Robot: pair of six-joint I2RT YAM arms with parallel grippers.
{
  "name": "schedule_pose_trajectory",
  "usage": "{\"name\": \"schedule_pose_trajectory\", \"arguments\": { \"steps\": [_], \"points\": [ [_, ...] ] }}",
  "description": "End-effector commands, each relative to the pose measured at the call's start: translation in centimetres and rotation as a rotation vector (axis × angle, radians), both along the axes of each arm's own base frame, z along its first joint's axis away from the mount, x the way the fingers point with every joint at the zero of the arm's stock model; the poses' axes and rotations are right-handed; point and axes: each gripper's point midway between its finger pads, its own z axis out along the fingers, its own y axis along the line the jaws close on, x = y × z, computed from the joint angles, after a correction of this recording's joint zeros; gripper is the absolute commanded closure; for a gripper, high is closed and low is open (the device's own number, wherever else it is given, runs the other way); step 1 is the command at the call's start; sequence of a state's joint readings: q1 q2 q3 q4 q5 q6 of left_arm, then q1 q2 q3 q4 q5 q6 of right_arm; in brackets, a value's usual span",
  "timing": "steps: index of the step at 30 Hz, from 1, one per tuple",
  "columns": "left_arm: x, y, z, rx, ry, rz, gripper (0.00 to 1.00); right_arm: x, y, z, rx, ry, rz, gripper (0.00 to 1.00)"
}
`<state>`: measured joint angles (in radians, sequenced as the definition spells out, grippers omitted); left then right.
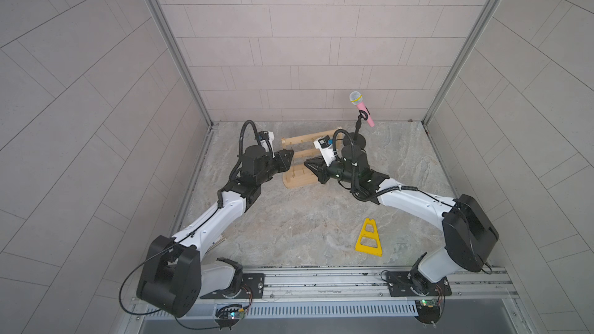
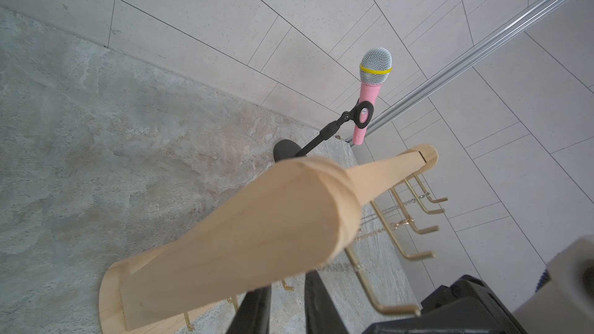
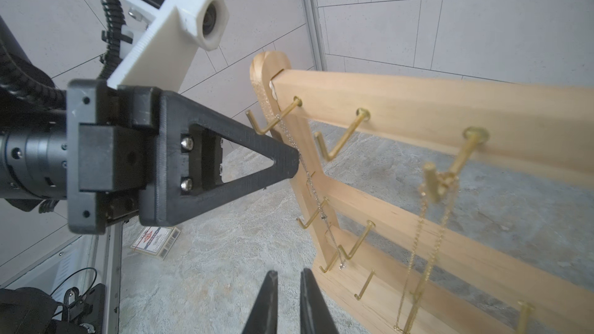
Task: Hang the necklace on the jewelry display stand
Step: Hang the necklace on the stand.
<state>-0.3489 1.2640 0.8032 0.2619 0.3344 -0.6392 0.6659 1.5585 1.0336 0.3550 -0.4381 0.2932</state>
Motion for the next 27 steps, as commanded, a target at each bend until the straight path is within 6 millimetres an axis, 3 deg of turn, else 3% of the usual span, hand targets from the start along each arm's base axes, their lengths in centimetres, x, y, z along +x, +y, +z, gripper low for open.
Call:
{"name": "schedule_pose_trajectory", "arguments": {
  "steps": [1, 27],
  "points": [
    [0.9, -0.3, 1.9, 0.005, -0.074, 0.012, 0.78, 0.1, 0.3, 0.3, 0.019, -0.013, 0.007, 0.83],
    [-0.1, 0.7, 0.9, 0.052, -0.060, 0.044, 0.83, 0.1, 0.3, -0.2, 0.007, -0.004, 0.007, 0.83]
  ]
}}
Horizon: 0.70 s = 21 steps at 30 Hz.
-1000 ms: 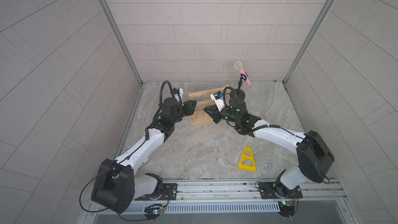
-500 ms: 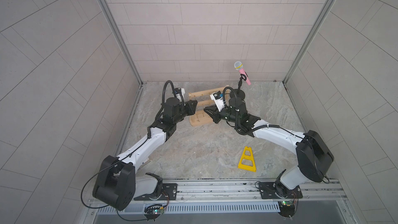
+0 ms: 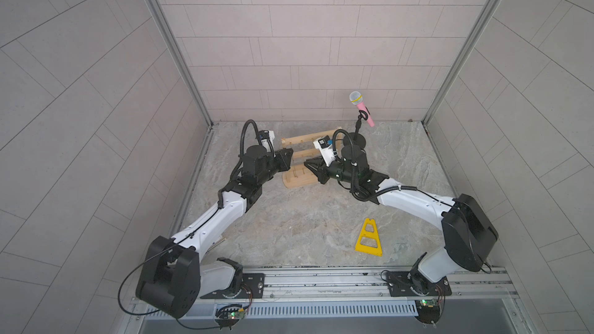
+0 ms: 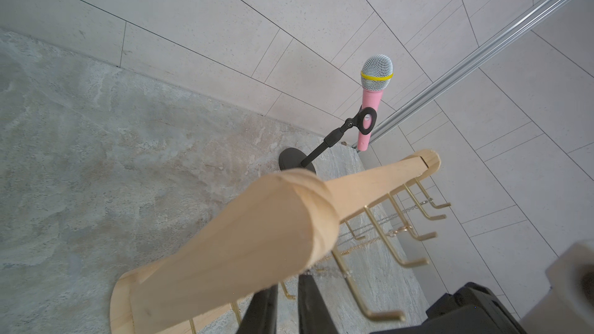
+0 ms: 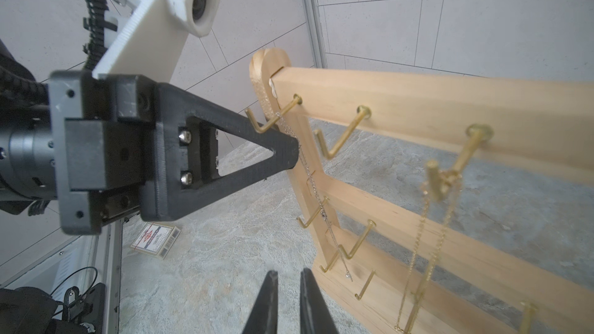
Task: Hang the necklace on the jewelry display stand
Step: Hang the necklace on the stand.
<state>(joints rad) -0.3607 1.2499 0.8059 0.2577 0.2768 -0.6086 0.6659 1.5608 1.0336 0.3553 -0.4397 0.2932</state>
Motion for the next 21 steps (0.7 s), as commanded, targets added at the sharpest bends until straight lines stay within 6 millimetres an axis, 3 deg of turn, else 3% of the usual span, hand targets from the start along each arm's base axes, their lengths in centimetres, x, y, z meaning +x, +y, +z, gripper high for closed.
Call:
{"name": "schedule_pose_trajectory", "arguments": {
  "steps": [1, 21],
  "points": [
    [-0.2, 0.3, 0.3, 0.020, -0.023, 0.011, 0.83, 0.2, 0.3, -0.1, 0.008, -0.007, 0.005, 0.83],
    [0.4, -0.7, -0.2, 0.092, -0.033, 0.019, 0.83, 0.2, 0.2, -0.1, 0.009, -0.007, 0.000, 0.83]
  ]
}}
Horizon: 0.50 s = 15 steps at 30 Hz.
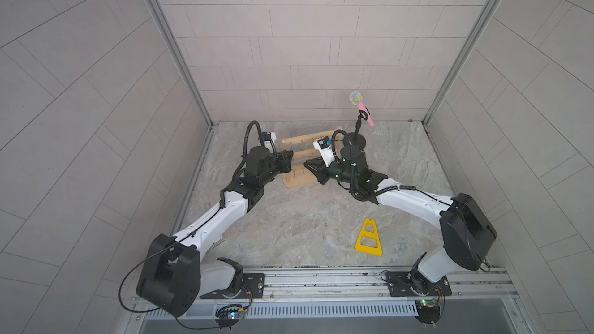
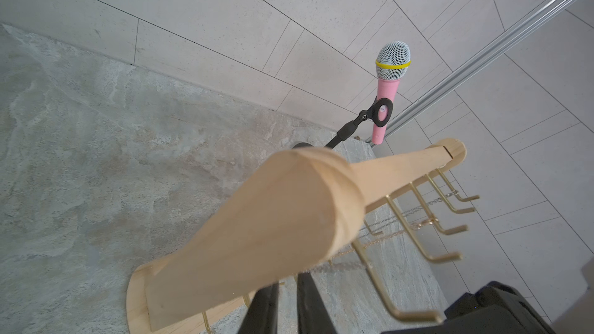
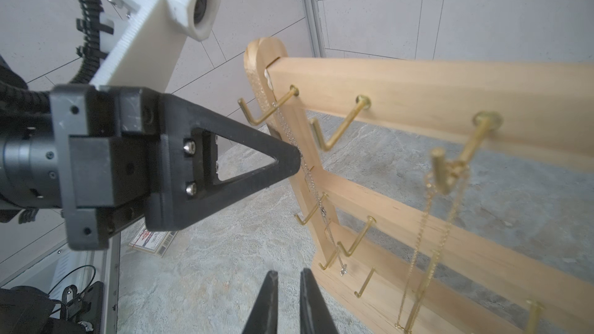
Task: Hang the necklace on the jewelry display stand
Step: Hang the necklace on the stand.
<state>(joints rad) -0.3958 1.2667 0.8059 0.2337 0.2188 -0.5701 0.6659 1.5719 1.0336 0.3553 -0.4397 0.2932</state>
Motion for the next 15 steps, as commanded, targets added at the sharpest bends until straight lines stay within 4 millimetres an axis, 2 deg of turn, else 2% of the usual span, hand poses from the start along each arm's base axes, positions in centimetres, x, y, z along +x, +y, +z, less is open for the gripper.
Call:
{"name": "schedule_pose_trajectory", "arguments": {
  "steps": [1, 15],
  "points": [
    [0.52, -0.24, 1.09, 0.035, -0.046, 0.010, 0.84, 0.08, 0.09, 0.40, 0.015, -0.017, -0.001, 0.83],
    [0.55, -0.38, 0.47, 0.083, -0.042, 0.025, 0.80, 0.07, -0.01, 0.29, 0.014, -0.015, -0.001, 0.83]
  ]
}}
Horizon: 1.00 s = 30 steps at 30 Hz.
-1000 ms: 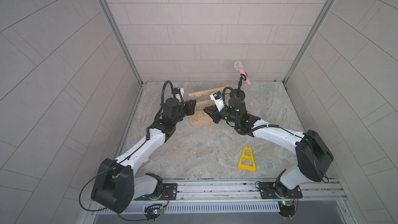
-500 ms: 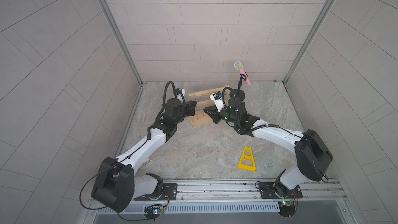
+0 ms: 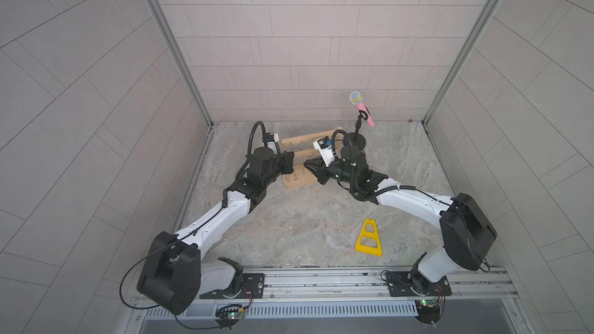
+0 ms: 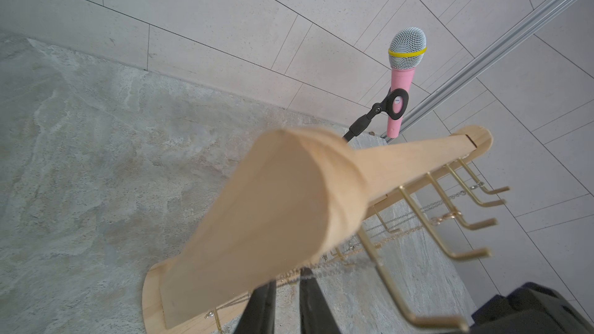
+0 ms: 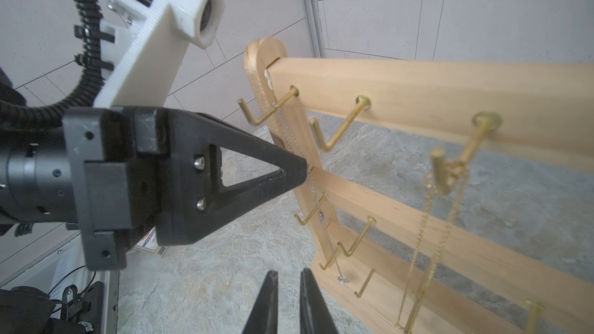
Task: Hang the necklace on the jewelry display stand
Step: Hang the necklace on the stand.
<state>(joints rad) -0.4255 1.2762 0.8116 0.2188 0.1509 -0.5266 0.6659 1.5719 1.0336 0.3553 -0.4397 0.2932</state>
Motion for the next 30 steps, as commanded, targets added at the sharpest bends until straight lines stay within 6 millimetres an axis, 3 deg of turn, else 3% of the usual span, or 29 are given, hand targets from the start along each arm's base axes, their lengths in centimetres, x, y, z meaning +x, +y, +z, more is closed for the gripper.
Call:
{"name": "schedule_pose_trajectory", "arguments": {
  "steps": [1, 22, 30],
  "points": [
    [0.5, -0.3, 1.0, 0.023, -0.032, 0.003, 0.79, 0.1, 0.0, 0.3, 0.014, -0.016, -0.002, 0.83],
    [-1.0, 0.4, 1.6, 0.056, -0.036, 0.011, 0.80, 0.2, 0.0, 0.2, 0.024, -0.007, 0.000, 0.84],
    [-0.4, 0.1, 1.4, 0.061, -0.035, 0.012, 0.79, 0.2, -0.1, 0.3, 0.025, -0.008, -0.002, 0.84]
  ]
}}
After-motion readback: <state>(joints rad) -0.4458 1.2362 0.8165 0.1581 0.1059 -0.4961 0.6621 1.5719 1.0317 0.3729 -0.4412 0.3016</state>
